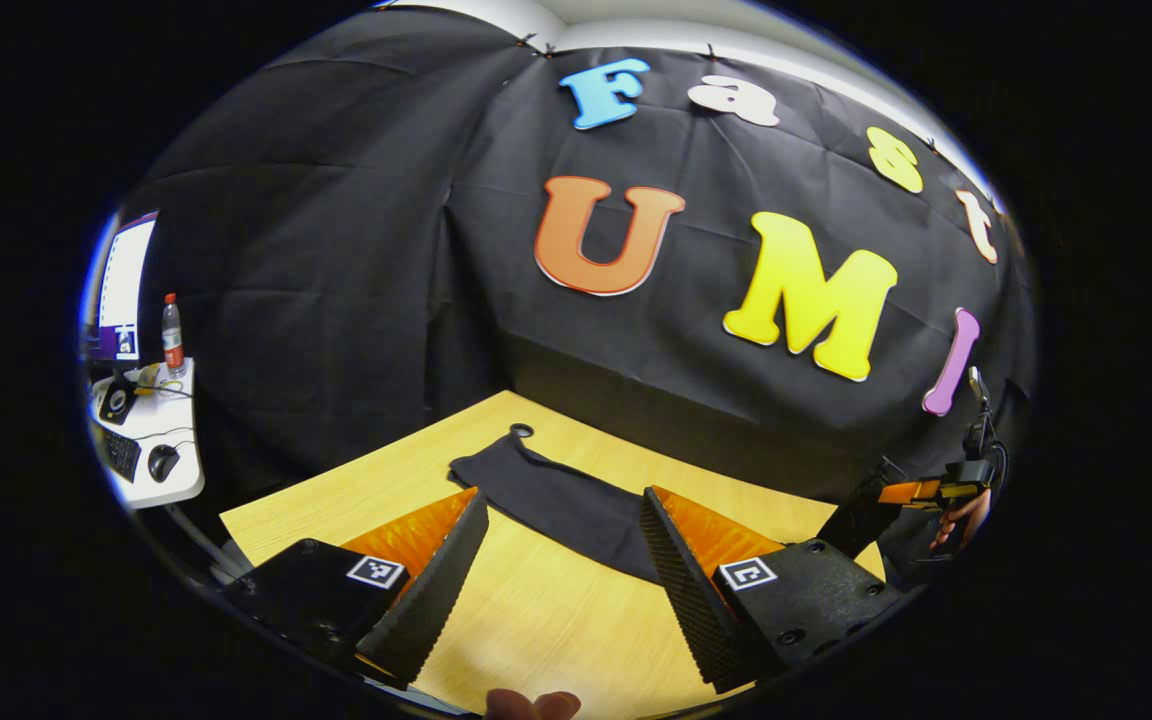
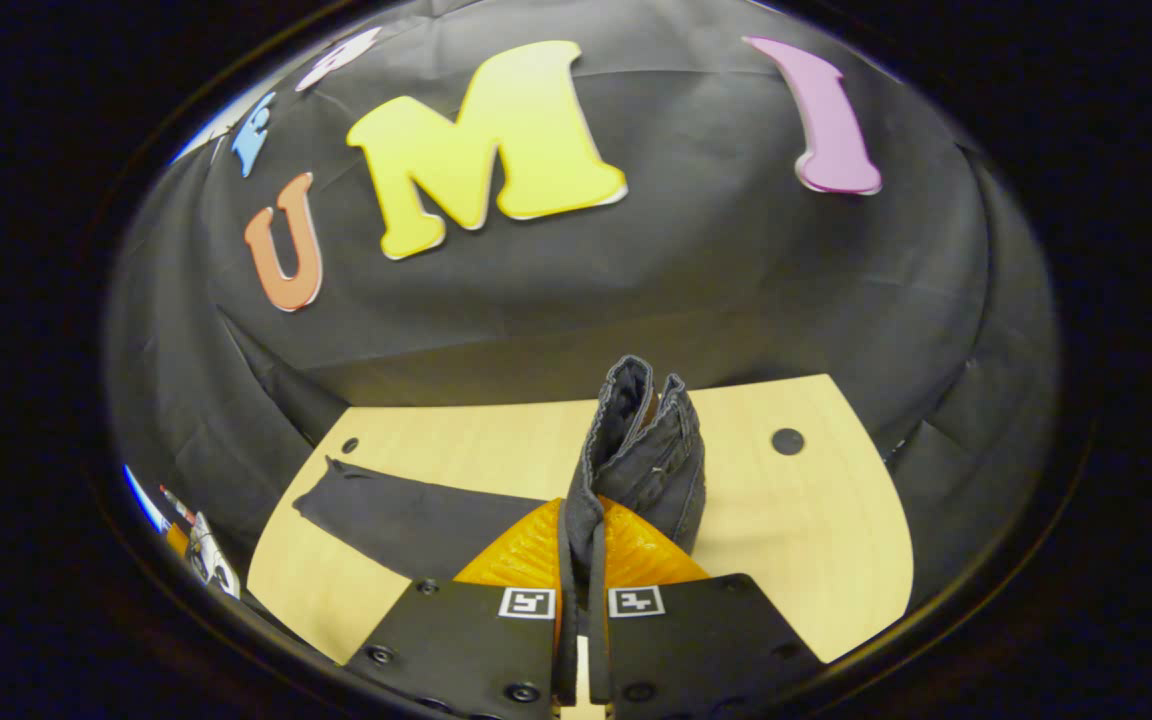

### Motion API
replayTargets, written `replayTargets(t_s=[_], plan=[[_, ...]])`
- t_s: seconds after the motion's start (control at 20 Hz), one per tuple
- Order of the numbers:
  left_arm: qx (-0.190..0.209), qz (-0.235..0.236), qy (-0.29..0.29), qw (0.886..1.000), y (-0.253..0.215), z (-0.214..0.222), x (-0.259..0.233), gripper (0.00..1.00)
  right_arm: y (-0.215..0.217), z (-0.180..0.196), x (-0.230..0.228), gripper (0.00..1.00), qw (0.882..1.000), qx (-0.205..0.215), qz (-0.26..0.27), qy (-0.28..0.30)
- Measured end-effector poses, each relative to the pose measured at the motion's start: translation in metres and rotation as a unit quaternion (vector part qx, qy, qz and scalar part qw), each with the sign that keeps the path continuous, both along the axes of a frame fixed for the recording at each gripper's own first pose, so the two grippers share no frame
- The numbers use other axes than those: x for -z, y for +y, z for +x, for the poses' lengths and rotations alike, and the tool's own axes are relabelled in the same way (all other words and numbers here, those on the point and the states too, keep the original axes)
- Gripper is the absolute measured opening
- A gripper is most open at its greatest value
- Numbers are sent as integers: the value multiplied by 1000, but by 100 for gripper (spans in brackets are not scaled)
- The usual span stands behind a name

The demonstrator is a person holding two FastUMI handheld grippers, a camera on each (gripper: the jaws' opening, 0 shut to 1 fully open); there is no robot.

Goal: Grasp the waist and the cuffs of the jeans and fold them to make the two legs overlap; first hold the waist and fold one-third of the jeans toward the cuffs, then hold the cuffs and fold the remaining one-third in the same direction to finish folding.

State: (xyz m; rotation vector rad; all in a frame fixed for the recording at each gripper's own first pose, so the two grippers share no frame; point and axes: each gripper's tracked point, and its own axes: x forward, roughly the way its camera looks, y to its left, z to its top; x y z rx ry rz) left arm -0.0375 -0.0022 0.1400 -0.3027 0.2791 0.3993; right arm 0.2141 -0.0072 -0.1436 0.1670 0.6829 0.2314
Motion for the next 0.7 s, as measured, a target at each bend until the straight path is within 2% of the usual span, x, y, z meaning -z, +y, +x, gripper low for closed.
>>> replayTargets(t_s=[0.15,0.2,0.25,0.3,0.45,0.5,0.55,0.7], plan=[[-25,-11,-2,1000,23,-20,3,98,71,1,0,5,999,-31,8,4],[-34,-12,-2,999,30,-27,3,98,93,1,2,9,999,-42,7,3],[-43,-14,-1,999,38,-34,3,98,119,2,6,5,999,-54,9,4],[-50,-15,0,999,45,-40,3,98,143,2,17,9,998,-66,7,8],[-70,-11,5,997,65,-60,2,98,204,6,70,1,995,-89,-13,40],[-76,-10,8,997,71,-66,4,98,217,10,94,1,994,-95,-26,51],[-82,-11,12,997,76,-71,5,98,230,12,119,5,992,-97,-39,64],[-97,-13,24,995,87,-84,11,98,265,12,181,5,987,-109,-85,87]])
